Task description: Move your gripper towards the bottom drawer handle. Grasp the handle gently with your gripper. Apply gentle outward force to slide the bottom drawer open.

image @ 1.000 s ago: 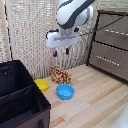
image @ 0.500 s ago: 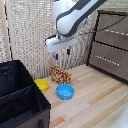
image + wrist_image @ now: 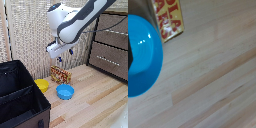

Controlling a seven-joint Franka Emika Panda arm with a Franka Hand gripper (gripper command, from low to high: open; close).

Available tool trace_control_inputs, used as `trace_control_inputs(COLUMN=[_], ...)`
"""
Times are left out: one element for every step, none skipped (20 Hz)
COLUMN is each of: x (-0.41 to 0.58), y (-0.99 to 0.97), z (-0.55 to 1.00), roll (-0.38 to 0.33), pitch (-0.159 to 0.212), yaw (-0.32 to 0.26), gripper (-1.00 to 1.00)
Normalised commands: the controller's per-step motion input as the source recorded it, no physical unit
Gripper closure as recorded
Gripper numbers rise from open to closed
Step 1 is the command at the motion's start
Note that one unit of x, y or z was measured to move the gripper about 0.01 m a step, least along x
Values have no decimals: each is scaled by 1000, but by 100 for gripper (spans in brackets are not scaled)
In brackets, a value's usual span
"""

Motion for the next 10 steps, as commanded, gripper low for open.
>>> trace_control_inputs(x=[-29, -51, -51, -43, -31, -31, -29, -23, -17, -6], y=[-89, -114, -114, -117, -117, -117, -120, -123, -131, -151], z=[-80, -103, -109, -111, -117, -120, -120, -111, -109, -103], roll=[-375, -375, -375, -375, -375, -375, -375, -374, -369, -361], pitch=[0, 0, 0, 0, -2, -10, -14, -27, -33, -42], yaw=[173, 181, 181, 181, 181, 181, 181, 182, 182, 176], gripper=[-100, -100, -100, -100, -100, -100, -100, -100, -100, -100])
